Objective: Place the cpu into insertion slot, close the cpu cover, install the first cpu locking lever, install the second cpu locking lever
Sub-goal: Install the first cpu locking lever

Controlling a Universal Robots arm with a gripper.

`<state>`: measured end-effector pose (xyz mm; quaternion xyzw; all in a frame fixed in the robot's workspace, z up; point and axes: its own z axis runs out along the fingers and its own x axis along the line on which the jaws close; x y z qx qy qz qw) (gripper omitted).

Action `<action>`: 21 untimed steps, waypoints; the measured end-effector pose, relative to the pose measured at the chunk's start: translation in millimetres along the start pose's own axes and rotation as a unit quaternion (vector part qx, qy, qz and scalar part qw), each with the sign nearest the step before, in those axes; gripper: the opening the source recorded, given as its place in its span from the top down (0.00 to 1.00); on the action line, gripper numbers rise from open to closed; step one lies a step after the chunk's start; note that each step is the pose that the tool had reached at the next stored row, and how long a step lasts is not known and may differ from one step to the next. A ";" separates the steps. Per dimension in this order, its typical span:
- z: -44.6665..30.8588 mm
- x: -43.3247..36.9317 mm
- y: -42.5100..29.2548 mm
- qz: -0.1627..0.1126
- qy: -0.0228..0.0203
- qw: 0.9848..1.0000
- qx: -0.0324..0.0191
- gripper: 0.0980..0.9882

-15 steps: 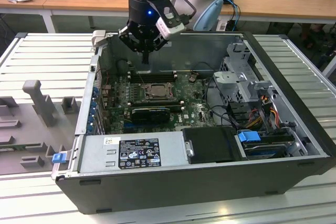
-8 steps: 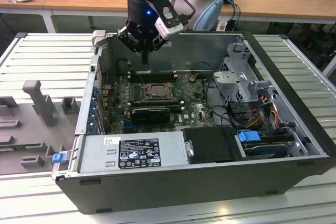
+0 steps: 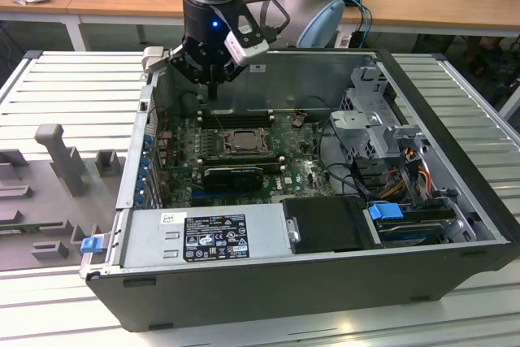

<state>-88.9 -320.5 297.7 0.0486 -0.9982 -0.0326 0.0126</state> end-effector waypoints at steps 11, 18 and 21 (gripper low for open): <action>19.8 13.1 3.6 0.000 -0.008 1.000 0.001 0.99; 34.3 18.2 19.1 0.000 -0.012 1.000 0.001 0.99; 38.8 17.9 26.5 0.000 -0.012 1.000 0.001 0.99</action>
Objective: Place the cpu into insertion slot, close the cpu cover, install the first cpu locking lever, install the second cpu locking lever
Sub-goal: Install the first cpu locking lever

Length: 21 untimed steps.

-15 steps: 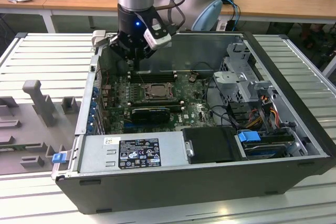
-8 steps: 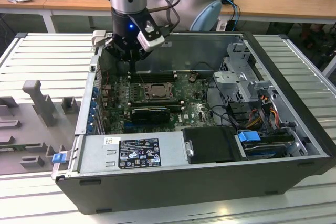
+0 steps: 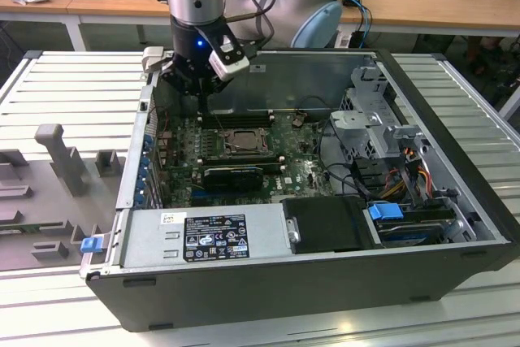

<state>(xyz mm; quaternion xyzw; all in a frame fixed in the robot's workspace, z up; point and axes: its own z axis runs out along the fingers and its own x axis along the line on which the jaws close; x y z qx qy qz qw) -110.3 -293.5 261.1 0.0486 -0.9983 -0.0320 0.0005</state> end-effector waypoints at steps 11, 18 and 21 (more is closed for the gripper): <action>2.8 -14.8 2.4 0.000 -0.001 1.000 0.000 0.99; 2.8 -28.7 1.0 0.000 -0.001 1.000 0.000 0.99; 3.1 -40.0 -0.1 0.000 -0.001 1.000 0.000 0.99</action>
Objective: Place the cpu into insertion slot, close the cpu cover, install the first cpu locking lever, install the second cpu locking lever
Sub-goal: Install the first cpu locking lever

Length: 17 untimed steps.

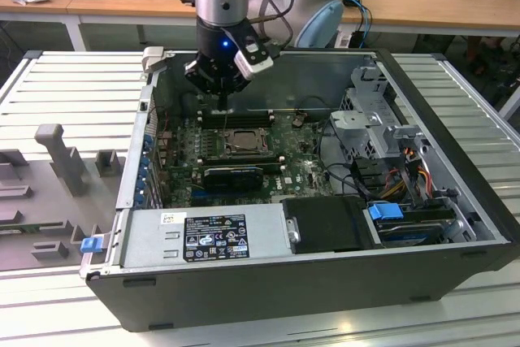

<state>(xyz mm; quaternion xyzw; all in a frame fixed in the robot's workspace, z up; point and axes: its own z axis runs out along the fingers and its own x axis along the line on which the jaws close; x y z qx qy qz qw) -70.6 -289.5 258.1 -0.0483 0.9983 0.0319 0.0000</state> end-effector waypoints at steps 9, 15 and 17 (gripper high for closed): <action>6.2 -25.6 -3.0 0.003 -0.001 1.000 -0.010 0.99; 20.1 -30.8 -3.7 0.003 -0.001 1.000 -0.010 0.99; 23.8 -32.8 -3.5 0.003 -0.001 1.000 -0.011 0.99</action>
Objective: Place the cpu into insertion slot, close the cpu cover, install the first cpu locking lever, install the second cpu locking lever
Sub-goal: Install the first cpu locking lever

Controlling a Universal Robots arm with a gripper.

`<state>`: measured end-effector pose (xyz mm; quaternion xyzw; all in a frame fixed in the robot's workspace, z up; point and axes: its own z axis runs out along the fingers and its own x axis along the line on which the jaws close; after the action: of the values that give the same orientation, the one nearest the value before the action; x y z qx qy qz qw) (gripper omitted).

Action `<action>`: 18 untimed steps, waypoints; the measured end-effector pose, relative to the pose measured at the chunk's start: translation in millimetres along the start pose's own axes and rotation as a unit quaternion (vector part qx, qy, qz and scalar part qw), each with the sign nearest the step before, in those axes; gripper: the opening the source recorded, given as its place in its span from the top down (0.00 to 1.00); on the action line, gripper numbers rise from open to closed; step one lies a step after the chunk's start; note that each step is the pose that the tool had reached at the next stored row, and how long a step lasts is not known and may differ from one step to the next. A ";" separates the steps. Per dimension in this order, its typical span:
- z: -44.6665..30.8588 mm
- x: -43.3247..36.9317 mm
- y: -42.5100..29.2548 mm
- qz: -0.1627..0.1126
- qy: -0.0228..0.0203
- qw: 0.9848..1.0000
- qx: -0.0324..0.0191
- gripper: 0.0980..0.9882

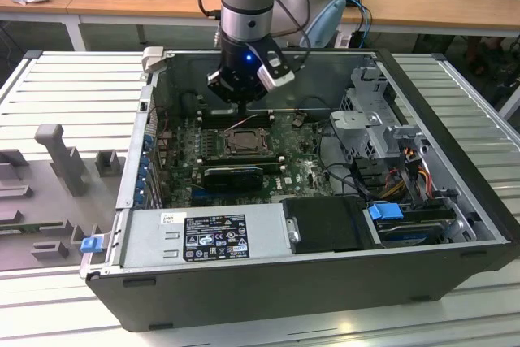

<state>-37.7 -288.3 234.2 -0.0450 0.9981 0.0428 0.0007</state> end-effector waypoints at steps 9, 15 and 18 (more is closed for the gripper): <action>5.6 -4.9 0.7 0.011 -0.008 1.000 -0.004 0.99; 12.7 -10.8 -0.3 0.015 -0.009 1.000 -0.004 0.99; 18.8 -13.4 -0.9 0.015 -0.010 1.000 -0.004 0.99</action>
<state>-24.3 -286.4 215.4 -0.0295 0.9984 0.0470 0.0095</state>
